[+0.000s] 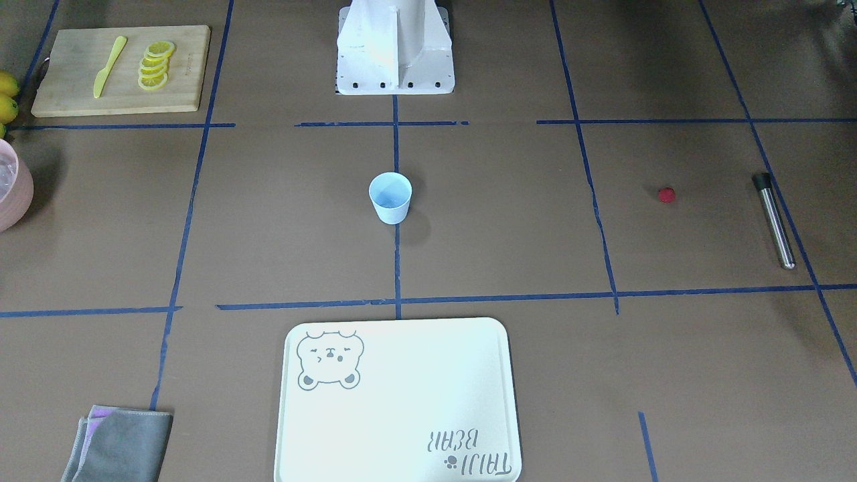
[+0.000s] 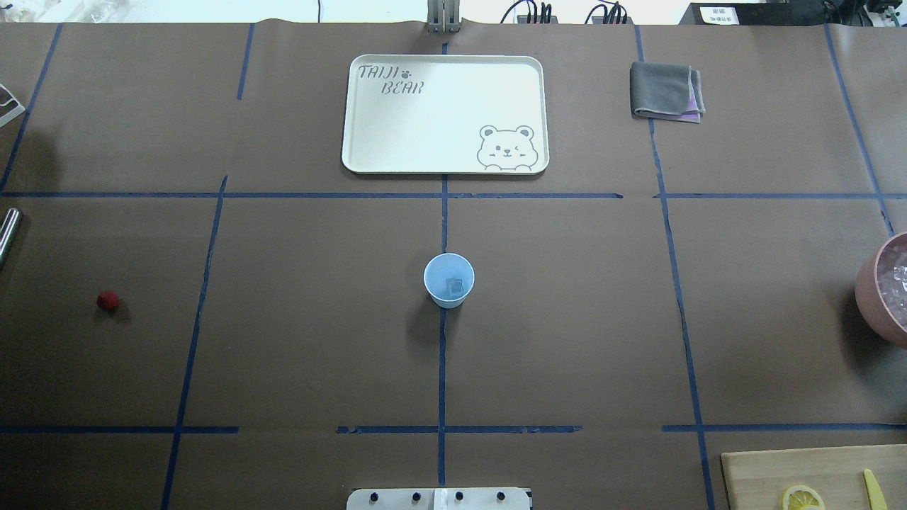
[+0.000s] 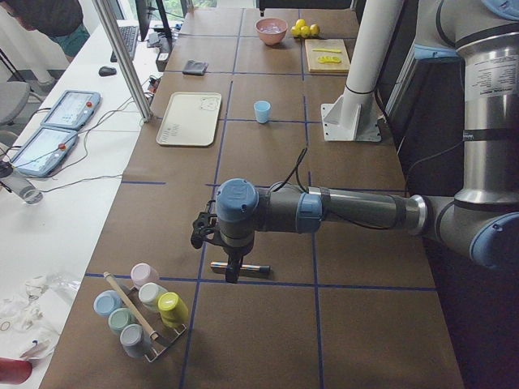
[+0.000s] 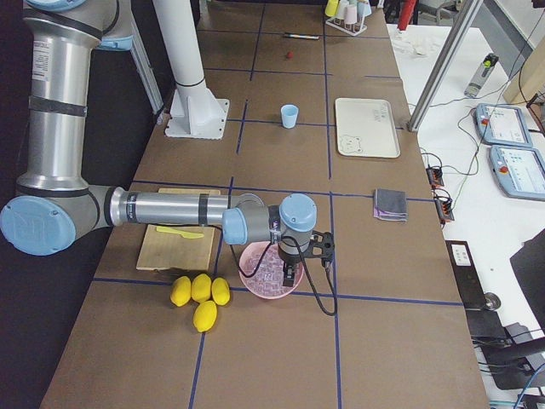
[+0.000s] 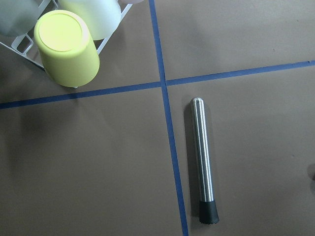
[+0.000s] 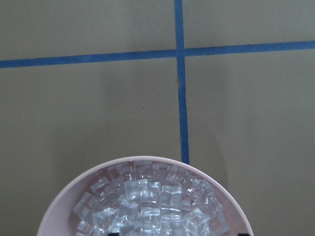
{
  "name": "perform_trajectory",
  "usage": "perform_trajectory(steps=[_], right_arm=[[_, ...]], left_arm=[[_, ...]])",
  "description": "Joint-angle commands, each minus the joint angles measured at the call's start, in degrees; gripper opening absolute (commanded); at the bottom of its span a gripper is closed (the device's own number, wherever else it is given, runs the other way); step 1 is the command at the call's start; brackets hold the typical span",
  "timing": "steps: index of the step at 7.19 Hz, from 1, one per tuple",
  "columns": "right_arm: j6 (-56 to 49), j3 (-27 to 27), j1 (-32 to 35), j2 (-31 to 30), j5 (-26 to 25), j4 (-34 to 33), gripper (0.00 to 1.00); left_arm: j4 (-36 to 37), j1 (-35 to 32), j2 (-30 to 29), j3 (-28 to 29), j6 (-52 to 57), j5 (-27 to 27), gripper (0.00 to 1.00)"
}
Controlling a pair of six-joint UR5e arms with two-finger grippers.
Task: Mash ice and strawberries in cup
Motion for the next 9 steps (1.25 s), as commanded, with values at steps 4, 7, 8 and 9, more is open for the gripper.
perform_trajectory(steps=[4, 7, 8, 9], right_arm=[[0.3, -0.2, -4.8, -3.2, -0.3, 0.1, 0.67], [0.1, -0.3, -6.0, -2.9, -0.7, 0.1, 0.57], [0.1, -0.4, -6.0, -3.1, -0.8, 0.1, 0.55], [0.1, -0.6, -6.1, -3.0, -0.8, 0.1, 0.55]], left_arm=[[-0.1, 0.0, 0.0, 0.0, 0.0, -0.1, 1.00], [-0.1, 0.0, 0.0, 0.0, 0.0, -0.1, 1.00], [-0.1, 0.0, 0.0, 0.1, 0.0, -0.1, 1.00], [-0.1, 0.0, 0.0, 0.0, 0.0, -0.1, 1.00]])
